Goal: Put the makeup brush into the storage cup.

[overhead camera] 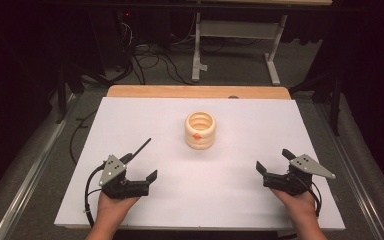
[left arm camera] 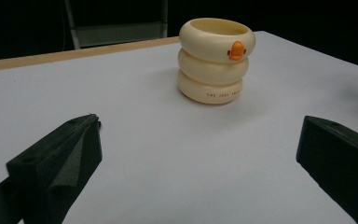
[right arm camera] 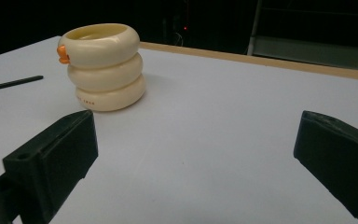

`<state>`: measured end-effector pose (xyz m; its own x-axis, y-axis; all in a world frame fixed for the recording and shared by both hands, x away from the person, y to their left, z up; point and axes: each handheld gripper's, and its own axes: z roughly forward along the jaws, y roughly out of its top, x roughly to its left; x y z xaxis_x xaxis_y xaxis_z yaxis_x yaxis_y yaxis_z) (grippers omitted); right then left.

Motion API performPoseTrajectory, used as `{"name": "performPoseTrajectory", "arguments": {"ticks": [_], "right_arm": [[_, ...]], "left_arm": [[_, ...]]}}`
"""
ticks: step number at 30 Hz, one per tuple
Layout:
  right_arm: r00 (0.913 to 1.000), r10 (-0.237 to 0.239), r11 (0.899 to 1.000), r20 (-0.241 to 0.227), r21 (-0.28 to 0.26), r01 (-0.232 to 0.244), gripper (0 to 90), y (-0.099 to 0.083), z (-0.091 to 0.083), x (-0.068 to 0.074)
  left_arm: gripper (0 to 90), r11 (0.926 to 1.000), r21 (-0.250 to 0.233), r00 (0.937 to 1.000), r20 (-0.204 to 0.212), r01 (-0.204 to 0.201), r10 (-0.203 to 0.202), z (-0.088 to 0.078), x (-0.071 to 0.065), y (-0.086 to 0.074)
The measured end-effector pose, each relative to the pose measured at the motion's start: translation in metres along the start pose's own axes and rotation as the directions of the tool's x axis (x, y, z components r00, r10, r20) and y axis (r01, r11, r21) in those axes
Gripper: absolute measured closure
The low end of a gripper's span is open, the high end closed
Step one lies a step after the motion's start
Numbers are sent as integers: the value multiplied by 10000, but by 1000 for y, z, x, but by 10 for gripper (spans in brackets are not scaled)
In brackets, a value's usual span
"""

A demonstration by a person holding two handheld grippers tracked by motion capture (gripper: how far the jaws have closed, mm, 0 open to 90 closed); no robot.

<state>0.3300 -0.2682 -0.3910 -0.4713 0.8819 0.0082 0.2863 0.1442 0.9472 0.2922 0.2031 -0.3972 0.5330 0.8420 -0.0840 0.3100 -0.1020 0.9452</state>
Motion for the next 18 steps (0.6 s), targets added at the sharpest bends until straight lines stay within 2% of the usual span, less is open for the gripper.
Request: {"name": "performPoseTrajectory", "arguments": {"ticks": [11, 18], "right_arm": [[9997, -234, 9995, -90, -228, 231, 11, 1, -2, 3], [9994, -344, 9992, -56, -195, 343, 11, 1, -2, 3]], "left_arm": [[7, 10000, 89, 10000, 32, 18, -18, 2, 1, -1], [7, 10000, 67, 10000, 18, 72, -72, 2, 2, -1]]}}
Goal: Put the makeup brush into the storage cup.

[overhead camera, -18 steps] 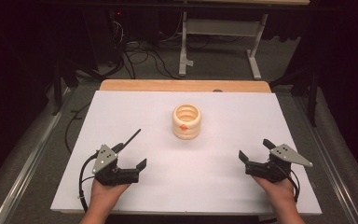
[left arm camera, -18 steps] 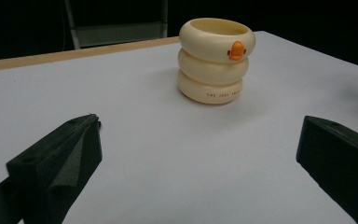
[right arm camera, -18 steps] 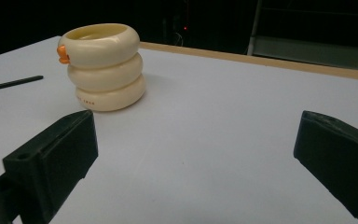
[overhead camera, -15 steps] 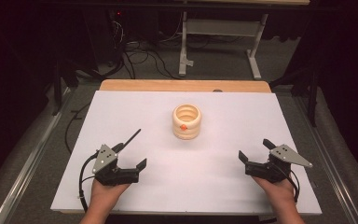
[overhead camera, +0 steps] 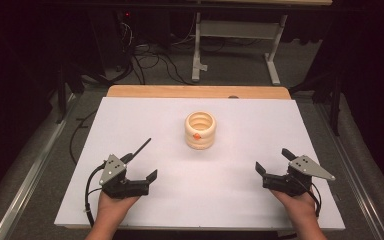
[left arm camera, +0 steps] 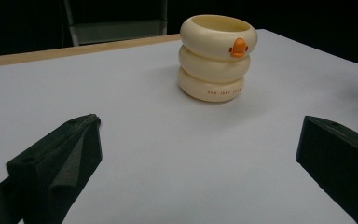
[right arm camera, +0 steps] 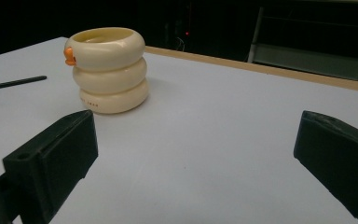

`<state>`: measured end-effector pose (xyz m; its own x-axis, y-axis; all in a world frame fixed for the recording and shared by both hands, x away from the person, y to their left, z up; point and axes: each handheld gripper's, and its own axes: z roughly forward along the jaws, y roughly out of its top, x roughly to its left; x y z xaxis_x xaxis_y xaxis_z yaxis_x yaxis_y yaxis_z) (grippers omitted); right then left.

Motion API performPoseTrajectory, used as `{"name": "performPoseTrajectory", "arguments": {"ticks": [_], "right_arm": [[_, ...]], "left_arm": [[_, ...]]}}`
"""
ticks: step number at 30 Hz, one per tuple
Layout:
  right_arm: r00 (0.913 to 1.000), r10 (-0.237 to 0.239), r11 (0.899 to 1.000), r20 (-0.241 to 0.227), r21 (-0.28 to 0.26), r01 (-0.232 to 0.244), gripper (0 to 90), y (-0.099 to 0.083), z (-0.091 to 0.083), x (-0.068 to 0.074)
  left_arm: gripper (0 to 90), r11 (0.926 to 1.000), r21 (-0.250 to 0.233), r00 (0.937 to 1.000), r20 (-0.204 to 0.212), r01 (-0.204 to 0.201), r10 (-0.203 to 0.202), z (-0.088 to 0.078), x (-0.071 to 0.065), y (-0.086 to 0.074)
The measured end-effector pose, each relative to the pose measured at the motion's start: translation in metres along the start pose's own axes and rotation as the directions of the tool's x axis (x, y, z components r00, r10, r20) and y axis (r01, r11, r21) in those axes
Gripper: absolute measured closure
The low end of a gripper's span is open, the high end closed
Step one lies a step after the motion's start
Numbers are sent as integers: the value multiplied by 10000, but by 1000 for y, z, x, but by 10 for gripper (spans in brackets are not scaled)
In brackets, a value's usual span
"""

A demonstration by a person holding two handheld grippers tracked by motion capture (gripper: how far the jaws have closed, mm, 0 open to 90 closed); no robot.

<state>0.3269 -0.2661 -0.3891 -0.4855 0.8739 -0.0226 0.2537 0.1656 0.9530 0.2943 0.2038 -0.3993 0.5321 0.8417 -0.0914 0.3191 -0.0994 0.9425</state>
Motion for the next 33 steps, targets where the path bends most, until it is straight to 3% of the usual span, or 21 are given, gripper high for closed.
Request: {"name": "performPoseTrajectory", "arguments": {"ticks": [25, 33], "right_arm": [[9998, 151, 9999, 142, 31, -152, 13, 2, -2, -1], [9998, -68, 10000, 199, -40, 68, 17, 4, -3, 1]], "left_arm": [[17, 9998, 7, 9998, -90, 195, -195, 0, 6, -1], [21, 9996, 36, 9994, -204, 262, -262, -2, 10, -1]]}}
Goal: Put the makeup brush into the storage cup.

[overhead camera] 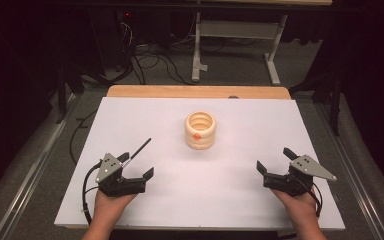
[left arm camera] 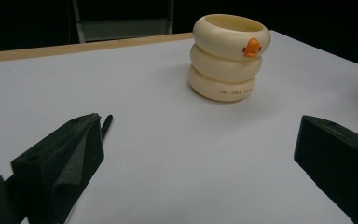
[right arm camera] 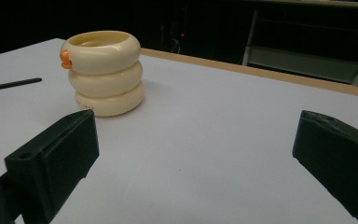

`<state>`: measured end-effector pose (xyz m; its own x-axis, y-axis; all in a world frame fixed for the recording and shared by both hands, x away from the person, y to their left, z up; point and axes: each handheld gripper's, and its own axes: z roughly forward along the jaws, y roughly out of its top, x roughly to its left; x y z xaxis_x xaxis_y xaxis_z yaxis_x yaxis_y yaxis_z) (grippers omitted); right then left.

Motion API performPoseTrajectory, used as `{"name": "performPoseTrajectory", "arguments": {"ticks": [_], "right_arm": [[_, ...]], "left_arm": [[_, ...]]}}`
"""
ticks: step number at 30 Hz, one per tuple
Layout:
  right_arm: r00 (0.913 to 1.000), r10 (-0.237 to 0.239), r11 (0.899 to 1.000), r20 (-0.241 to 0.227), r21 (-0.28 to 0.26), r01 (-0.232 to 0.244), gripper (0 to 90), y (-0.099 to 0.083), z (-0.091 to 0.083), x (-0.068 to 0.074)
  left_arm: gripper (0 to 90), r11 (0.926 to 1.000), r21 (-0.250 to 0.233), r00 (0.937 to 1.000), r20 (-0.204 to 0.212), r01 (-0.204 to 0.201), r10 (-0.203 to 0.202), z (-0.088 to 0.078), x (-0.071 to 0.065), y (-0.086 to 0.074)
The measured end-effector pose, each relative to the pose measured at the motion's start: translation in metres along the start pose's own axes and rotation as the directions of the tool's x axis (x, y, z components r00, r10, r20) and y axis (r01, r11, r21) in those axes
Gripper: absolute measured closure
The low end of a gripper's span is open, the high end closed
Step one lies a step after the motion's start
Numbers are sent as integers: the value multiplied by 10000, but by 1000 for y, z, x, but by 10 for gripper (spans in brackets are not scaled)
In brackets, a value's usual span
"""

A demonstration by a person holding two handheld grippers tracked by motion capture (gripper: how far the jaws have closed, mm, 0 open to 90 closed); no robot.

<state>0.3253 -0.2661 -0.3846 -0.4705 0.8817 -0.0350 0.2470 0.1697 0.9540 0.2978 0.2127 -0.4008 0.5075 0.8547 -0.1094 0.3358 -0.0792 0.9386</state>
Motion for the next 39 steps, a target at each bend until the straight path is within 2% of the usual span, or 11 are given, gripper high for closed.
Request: {"name": "performPoseTrajectory", "arguments": {"ticks": [21, 39], "right_arm": [[10000, 0, 9999, -94, 147, 2, 26, 1, -1, 2], [9999, -133, 9997, -85, 193, 135, 26, 2, 0, 2]], "left_arm": [[21, 9963, 861, 9995, -317, -31, 58, 4, 6, -2], [21, 9882, 1524, 9989, -419, -126, 192, 7, 9, -3]]}}
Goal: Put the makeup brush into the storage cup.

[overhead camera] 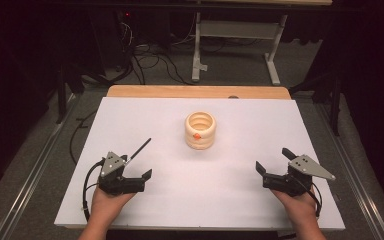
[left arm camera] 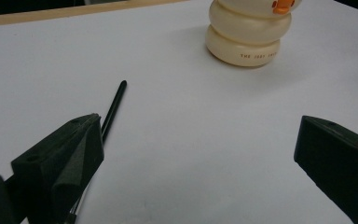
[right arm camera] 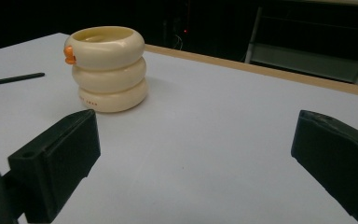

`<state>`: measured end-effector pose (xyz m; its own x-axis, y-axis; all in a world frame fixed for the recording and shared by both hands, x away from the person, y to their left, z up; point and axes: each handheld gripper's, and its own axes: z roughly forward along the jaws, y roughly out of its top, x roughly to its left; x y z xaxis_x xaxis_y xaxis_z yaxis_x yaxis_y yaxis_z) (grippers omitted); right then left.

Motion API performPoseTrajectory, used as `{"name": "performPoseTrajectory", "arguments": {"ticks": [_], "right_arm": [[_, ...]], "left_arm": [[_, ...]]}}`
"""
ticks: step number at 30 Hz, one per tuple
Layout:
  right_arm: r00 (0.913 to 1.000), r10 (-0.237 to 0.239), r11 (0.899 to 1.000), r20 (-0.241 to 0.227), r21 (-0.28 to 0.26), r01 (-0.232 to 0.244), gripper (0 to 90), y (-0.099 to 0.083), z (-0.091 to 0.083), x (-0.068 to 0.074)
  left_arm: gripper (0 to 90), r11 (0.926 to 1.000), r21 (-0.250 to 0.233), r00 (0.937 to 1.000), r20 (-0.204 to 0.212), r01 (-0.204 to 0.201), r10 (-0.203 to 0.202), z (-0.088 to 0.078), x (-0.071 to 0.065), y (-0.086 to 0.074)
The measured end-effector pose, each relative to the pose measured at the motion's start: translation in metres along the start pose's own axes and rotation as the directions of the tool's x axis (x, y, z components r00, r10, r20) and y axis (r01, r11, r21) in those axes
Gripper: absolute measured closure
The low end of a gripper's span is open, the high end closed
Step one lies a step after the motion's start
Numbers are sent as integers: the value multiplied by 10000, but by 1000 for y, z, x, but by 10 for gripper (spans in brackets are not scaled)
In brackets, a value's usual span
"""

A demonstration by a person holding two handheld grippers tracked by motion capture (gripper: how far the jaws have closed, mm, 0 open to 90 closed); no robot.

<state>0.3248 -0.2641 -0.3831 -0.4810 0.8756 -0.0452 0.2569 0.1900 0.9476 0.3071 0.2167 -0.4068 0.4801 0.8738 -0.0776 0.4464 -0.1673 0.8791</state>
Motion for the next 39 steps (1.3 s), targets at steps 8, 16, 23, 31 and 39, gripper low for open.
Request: {"name": "performPoseTrajectory", "arguments": {"ticks": [8, 16, 23, 31, 39], "right_arm": [[10000, -67, 9999, 36, -108, 68, 25, 1, -1, 2], [10000, -56, 10000, 64, 20, 56, 24, 0, 0, 1], [9999, -81, 9999, 113, 125, 79, 24, 0, 1, 2], [9999, -100, 9998, 18, 186, 99, 24, 0, 1, 3], [9998, -177, 9997, -24, 184, 178, 23, 0, 1, 5]], "left_arm": [[21, 9995, 318, 10000, 25, -51, 50, 2, 1, 0], [21, 9974, 694, 9998, 46, -186, 183, 5, 1, -1], [21, 9928, 1185, 9998, 23, -202, 201, 8, 1, -2], [21, 9814, 1906, 9997, 34, -245, 243, 14, 0, -4], [21, 9696, 2425, 9994, 140, -335, 310, 18, -1, -5]]}}
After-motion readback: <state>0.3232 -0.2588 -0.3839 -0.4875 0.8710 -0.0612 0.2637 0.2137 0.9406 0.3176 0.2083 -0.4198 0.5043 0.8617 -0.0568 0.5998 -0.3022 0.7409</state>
